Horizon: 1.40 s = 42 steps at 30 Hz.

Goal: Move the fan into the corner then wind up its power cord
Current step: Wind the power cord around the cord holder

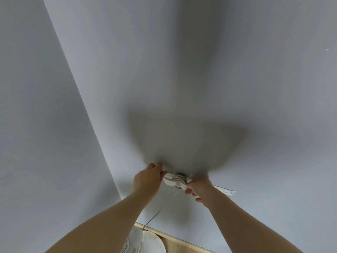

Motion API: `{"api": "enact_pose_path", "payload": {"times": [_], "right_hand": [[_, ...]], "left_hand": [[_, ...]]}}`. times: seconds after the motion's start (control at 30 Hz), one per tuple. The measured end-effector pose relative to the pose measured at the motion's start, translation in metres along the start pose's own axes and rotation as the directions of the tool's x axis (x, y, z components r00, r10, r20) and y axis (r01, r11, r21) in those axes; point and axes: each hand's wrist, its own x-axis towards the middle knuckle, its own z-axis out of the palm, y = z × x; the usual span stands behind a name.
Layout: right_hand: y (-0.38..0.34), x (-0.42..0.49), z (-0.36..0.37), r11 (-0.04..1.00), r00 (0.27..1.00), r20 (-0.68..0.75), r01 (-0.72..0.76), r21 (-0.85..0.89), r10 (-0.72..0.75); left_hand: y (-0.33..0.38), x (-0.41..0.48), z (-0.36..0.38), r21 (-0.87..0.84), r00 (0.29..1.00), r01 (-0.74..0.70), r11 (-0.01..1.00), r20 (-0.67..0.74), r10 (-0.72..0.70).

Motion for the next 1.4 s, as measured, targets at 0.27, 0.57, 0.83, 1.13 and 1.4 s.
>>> {"api": "enact_pose_path", "payload": {"times": [0.27, 0.57, 0.83, 1.13, 1.4], "right_hand": [[0.000, -0.003, -0.002, 0.999, 1.000, 0.017, -0.006, 0.031, 0.006], [0.000, -0.003, -0.002, 0.995, 0.999, 0.040, -0.022, 0.094, 0.018], [0.001, -0.006, -0.003, 0.995, 0.998, 0.059, -0.026, 0.094, 0.020], [0.002, -0.009, -0.006, 0.995, 0.996, 0.086, -0.022, 0.094, 0.014], [0.005, -0.009, -0.003, 0.976, 0.998, 0.051, -0.032, 0.214, 0.021]], "left_hand": [[-0.006, 0.012, 0.013, -0.179, 0.984, 0.147, 0.973, 0.125, -0.125], [0.003, 0.021, 0.022, -0.312, 0.929, 0.340, 0.887, 0.260, -0.265], [0.016, 0.017, 0.023, -0.521, 0.834, 0.542, 0.659, 0.430, -0.346], [0.016, 0.011, 0.035, -0.574, 0.731, 0.659, 0.487, 0.642, -0.232], [0.023, 0.005, 0.035, -0.593, 0.708, 0.695, 0.407, 0.663, -0.243]]}}
